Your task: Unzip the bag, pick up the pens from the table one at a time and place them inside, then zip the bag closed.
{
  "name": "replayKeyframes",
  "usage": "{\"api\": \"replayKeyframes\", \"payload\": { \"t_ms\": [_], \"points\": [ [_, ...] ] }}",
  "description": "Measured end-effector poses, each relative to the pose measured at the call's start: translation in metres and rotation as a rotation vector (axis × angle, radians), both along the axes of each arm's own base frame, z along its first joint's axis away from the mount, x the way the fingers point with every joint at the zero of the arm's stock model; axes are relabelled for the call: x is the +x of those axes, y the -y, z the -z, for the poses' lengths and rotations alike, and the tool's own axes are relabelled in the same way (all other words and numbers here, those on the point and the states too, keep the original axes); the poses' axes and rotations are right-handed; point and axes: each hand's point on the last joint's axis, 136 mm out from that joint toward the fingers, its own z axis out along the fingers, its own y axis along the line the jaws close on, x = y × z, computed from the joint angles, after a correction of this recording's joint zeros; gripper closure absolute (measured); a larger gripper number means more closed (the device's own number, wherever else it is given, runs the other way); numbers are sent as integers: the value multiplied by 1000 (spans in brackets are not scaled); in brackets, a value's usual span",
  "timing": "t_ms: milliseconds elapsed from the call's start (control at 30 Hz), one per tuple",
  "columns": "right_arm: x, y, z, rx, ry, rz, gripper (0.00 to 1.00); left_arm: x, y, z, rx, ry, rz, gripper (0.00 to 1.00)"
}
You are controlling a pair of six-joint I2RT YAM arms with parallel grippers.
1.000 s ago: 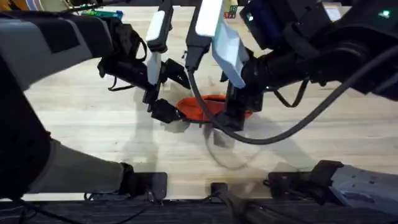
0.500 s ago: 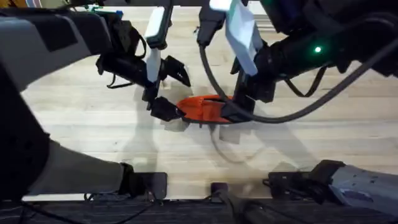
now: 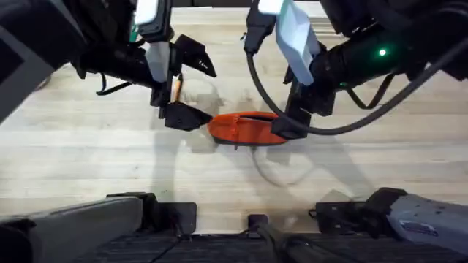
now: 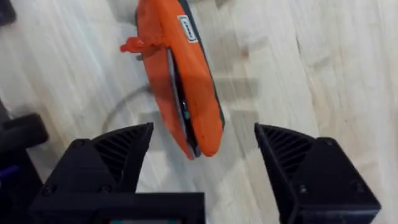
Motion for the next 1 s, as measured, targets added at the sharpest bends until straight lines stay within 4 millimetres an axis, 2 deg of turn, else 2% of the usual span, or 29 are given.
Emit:
{"api": "replayKeyframes", "payload": {
  "t_ms": [200, 267, 300, 467, 567, 600, 1000],
  "points": [
    [0, 5, 2, -28, 4, 10, 6, 2, -4, 0, 0, 0, -14, 6],
    [0, 4, 2, -30, 5, 6, 65, 2, -4, 0, 0, 0, -14, 6],
    [-2, 3, 2, -29, 4, 1, 288, 2, -4, 0, 0, 0, -14, 7],
    [-4, 2, 2, -24, -8, -3, 641, 2, -4, 0, 0, 0, -14, 7],
    [-5, 1, 2, -22, -9, -6, 911, 2, -4, 0, 0, 0, -14, 7],
    [-5, 1, 2, -21, -11, -5, 954, 2, -4, 0, 0, 0, -14, 8],
    [-11, 5, 5, -50, -13, -77, 972, 3, -4, 0, 0, 5, -14, 7]
  ]
}}
